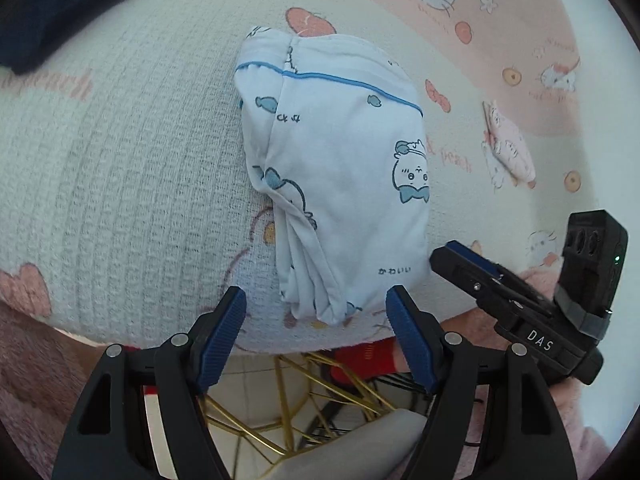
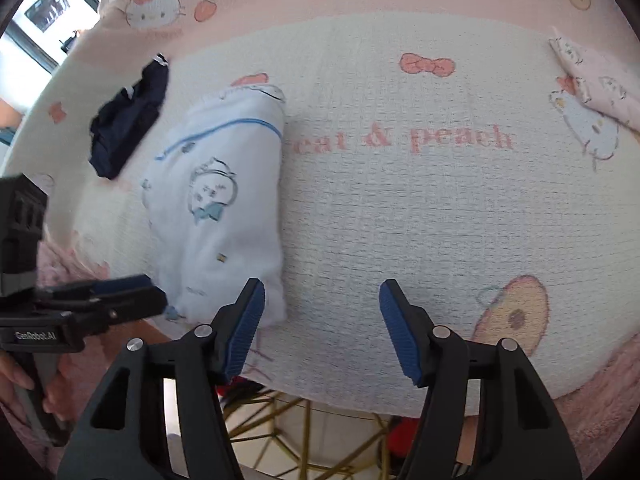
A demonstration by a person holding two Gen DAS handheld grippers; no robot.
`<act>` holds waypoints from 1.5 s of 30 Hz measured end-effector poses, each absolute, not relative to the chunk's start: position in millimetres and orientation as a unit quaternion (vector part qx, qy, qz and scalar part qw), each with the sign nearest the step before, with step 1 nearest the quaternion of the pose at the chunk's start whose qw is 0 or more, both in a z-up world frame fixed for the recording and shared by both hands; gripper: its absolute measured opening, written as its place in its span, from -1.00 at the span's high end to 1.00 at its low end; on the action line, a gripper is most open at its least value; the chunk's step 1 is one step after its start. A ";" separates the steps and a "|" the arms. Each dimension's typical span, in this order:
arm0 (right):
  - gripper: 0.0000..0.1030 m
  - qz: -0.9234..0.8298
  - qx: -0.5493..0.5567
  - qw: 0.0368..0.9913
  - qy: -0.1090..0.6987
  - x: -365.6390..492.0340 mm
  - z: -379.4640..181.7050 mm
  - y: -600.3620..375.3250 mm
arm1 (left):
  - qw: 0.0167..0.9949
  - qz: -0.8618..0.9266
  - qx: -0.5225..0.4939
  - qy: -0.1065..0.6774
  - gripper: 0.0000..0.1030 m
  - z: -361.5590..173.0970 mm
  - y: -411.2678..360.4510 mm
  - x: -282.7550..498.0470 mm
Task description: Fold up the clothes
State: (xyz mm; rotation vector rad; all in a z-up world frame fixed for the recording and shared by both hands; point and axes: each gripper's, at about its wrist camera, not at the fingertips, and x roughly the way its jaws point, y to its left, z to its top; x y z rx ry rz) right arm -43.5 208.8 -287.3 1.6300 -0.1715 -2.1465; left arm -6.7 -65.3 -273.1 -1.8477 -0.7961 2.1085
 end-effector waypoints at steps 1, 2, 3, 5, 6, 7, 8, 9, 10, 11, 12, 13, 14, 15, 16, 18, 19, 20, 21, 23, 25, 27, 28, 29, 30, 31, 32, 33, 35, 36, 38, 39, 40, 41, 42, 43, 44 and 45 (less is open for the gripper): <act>-0.20 -0.769 0.591 0.233 -0.075 -43.7 -288.2 206.3 | 0.118 0.711 -0.630 -0.289 -0.45 -274.7 -66.8 -4.2; -0.20 -0.762 0.594 0.246 -0.079 -43.4 -289.8 201.7 | 0.121 0.708 -0.632 -0.291 -0.45 -276.4 -64.4 -0.5; -0.20 -0.755 0.597 0.260 -0.082 -43.0 -291.4 197.1 | 0.125 0.705 -0.634 -0.293 -0.44 -278.2 -62.0 3.2; 0.16 -0.747 0.604 0.272 -0.056 -43.6 -302.8 184.1 | 0.127 0.705 -0.639 -0.281 -0.15 -280.6 -54.8 7.6; 0.49 -0.745 0.607 0.275 -0.034 -44.3 -310.5 176.6 | 0.126 0.704 -0.643 -0.273 0.35 -281.4 -48.9 10.5; 0.55 -0.745 0.606 0.277 -0.015 -43.2 -314.8 170.6 | 0.124 0.702 -0.647 -0.269 0.49 -277.9 -46.2 10.5; 0.57 -0.750 0.600 0.279 -0.003 -39.6 -312.8 168.2 | 0.125 0.702 -0.648 -0.268 0.50 -280.1 -45.8 8.7; 0.59 -0.751 0.597 0.281 0.004 -37.9 -312.0 166.8 | 0.125 0.702 -0.647 -0.268 0.50 -280.7 -45.2 6.0; 0.64 -0.752 0.595 0.282 0.008 -36.1 -311.6 166.0 | 0.126 0.703 -0.646 -0.268 0.51 -281.3 -44.7 3.5; 0.68 -0.753 0.594 0.283 0.008 -34.4 -311.8 166.6 | 0.126 0.704 -0.645 -0.268 0.52 -280.9 -44.7 1.9; 0.70 -0.754 0.592 0.284 0.007 -33.0 -310.8 166.9 | 0.122 0.710 -0.641 -0.265 0.54 -278.9 -46.0 0.2; 0.72 -0.754 0.591 0.286 0.007 -32.6 -308.6 166.4 | 0.117 0.715 -0.638 -0.261 0.55 -276.8 -47.3 -1.6; 0.73 -0.754 0.589 0.289 0.008 -33.3 -305.8 164.6 | 0.113 0.720 -0.634 -0.257 0.57 -274.7 -48.6 -3.3; 0.74 -0.754 0.586 0.295 0.010 -32.5 -302.9 161.7 | 0.107 0.727 -0.630 -0.251 0.59 -271.0 -50.9 -3.8; 0.75 -0.754 0.583 0.302 0.011 -30.4 -300.1 159.6 | 0.100 0.736 -0.625 -0.242 0.60 -266.9 -54.0 -4.0; 0.75 -0.754 0.573 0.321 0.010 -25.3 -294.5 154.1 | 0.080 0.755 -0.611 -0.224 0.61 -257.5 -61.8 -4.2; 0.76 -0.753 0.568 0.333 0.008 -22.4 -291.9 151.3 | 0.074 0.761 -0.605 -0.223 0.61 -253.5 -67.1 -4.2; 0.76 -0.751 0.564 0.344 0.008 -19.5 -290.0 147.2 | 0.067 0.767 -0.598 -0.223 0.61 -249.5 -72.4 -4.2; 0.76 -0.746 0.564 0.354 0.011 -16.4 -289.8 141.0 | 0.062 0.773 -0.591 -0.223 0.61 -245.6 -77.7 -4.2; 0.76 -0.731 0.571 0.373 0.017 -10.1 -292.5 131.4 | 0.073 0.765 -0.586 -0.256 0.60 -246.0 -86.9 -3.8; 0.73 -0.721 0.584 0.372 0.020 -8.2 -296.1 128.3 | 0.079 0.755 -0.589 -0.277 0.60 -249.8 -90.4 -2.0; 0.70 -0.715 0.599 0.360 -0.013 -14.5 -298.5 139.5 | 0.081 0.747 -0.599 -0.277 0.59 -253.5 -89.3 -0.1; 0.69 -0.714 0.604 0.352 -0.041 -20.5 -299.5 147.8 | 0.080 0.744 -0.603 -0.278 0.59 -254.2 -88.3 1.0; 0.69 -0.711 0.609 0.344 -0.069 -26.4 -300.5 156.1 | 0.084 0.740 -0.605 -0.283 0.59 -254.2 -88.0 2.2; 0.69 -0.710 0.612 0.334 -0.095 -32.4 -301.2 164.8 | 0.088 0.734 -0.606 -0.294 0.59 -254.2 -88.3 3.8; 0.66 -0.713 0.612 0.320 -0.120 -38.6 -301.5 173.6 | 0.092 0.728 -0.606 -0.306 0.59 -254.1 -88.6 5.4; 0.58 -0.716 0.611 0.305 -0.142 -44.7 -302.0 181.0 | 0.096 0.724 -0.605 -0.319 0.59 -254.0 -90.5 9.0; 0.57 -0.719 0.609 0.293 -0.163 -50.1 -302.9 188.0 | 0.102 0.718 -0.609 -0.323 0.57 -257.0 -86.8 9.3; 0.55 -0.720 0.604 0.280 -0.197 -59.0 -303.2 195.9 | 0.114 0.706 -0.616 -0.331 0.50 -262.8 -79.4 10.0; 0.55 -0.721 0.601 0.277 -0.205 -62.4 -301.8 196.9 | 0.120 0.700 -0.620 -0.334 0.45 -265.7 -75.7 10.4; 0.47 -0.734 0.590 0.269 -0.204 -67.0 -295.7 194.4 | 0.132 0.687 -0.627 -0.342 0.39 -271.5 -68.3 11.1; 0.30 -0.738 0.588 0.265 -0.198 -68.9 -293.7 192.4 | 0.133 0.683 -0.631 -0.343 0.37 -275.2 -65.2 9.8; 0.05 -0.737 0.593 0.265 -0.185 -70.9 -296.0 188.1 | 0.135 0.679 -0.635 -0.344 0.35 -278.9 -62.2 8.6; 0.04 -0.736 0.598 0.265 -0.171 -72.9 -298.2 183.9 | 0.135 0.673 -0.639 -0.347 0.33 -282.1 -61.9 8.4; 0.05 -0.736 0.603 0.266 -0.158 -74.8 -300.4 179.6 | 0.135 0.670 -0.641 -0.349 0.33 -285.6 -60.0 7.4; 0.16 -0.736 0.605 0.266 -0.146 -75.5 -302.1 175.9 | 0.134 0.669 -0.644 -0.348 0.33 -288.2 -58.4 6.7; 0.40 -0.739 0.602 0.267 -0.138 -73.6 -302.7 173.2 | 0.130 0.674 -0.643 -0.340 0.33 -289.1 -58.1 6.1; 0.52 -0.743 0.600 0.268 -0.129 -71.8 -303.3 170.6 | 0.125 0.679 -0.642 -0.333 0.38 -290.0 -57.7 5.5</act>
